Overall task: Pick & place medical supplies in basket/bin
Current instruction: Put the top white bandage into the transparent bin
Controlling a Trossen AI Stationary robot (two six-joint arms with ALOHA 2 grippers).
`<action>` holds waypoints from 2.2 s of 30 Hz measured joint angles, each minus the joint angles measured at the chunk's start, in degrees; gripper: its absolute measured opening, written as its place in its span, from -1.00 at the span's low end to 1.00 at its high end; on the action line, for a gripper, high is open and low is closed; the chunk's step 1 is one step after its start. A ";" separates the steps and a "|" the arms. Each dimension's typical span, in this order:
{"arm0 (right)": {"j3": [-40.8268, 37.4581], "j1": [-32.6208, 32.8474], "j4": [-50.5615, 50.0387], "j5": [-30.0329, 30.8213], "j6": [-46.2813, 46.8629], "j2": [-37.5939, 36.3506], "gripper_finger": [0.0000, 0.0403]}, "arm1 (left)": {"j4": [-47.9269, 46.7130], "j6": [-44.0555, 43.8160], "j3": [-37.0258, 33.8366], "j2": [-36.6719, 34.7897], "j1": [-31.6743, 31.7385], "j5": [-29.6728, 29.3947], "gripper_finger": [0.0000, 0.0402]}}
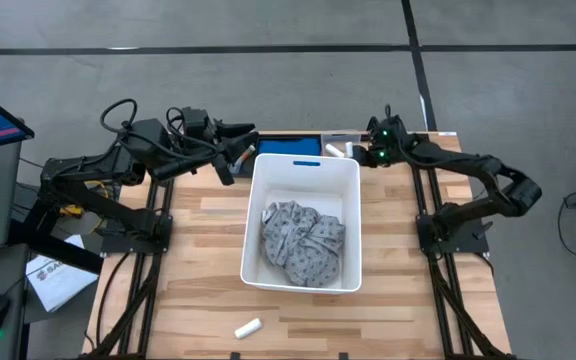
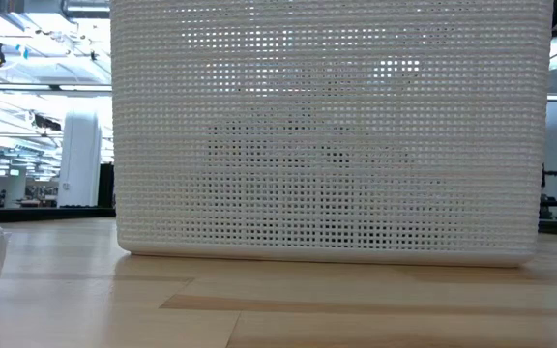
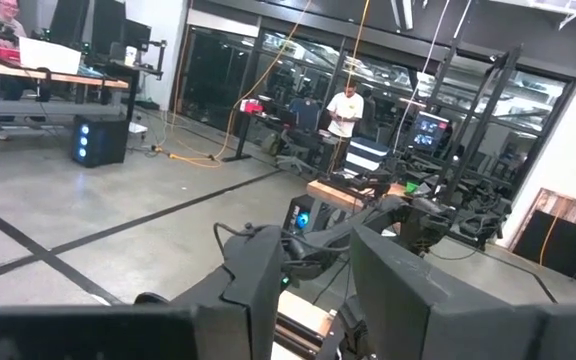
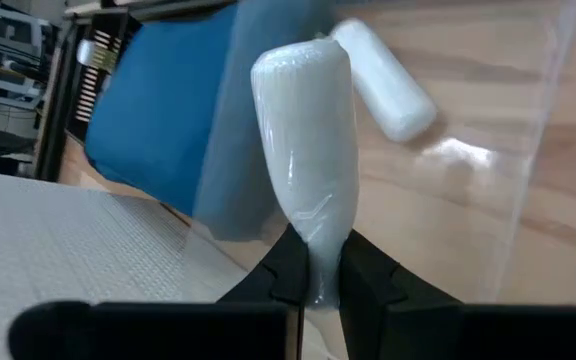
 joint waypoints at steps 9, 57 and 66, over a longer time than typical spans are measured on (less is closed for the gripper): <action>3.42 1.70 0.00 1.82 1.26 -0.08 -0.86 | -0.04 0.31 0.00 0.00 0.00 0.02 -0.43; 11.96 1.86 -11.73 4.40 -1.07 10.46 -0.40 | -1.16 0.45 0.00 0.00 -1.09 0.04 -0.43; 11.93 -0.10 -11.76 3.38 -2.10 8.51 -0.14 | -1.09 0.44 0.00 0.00 -1.09 0.07 -0.43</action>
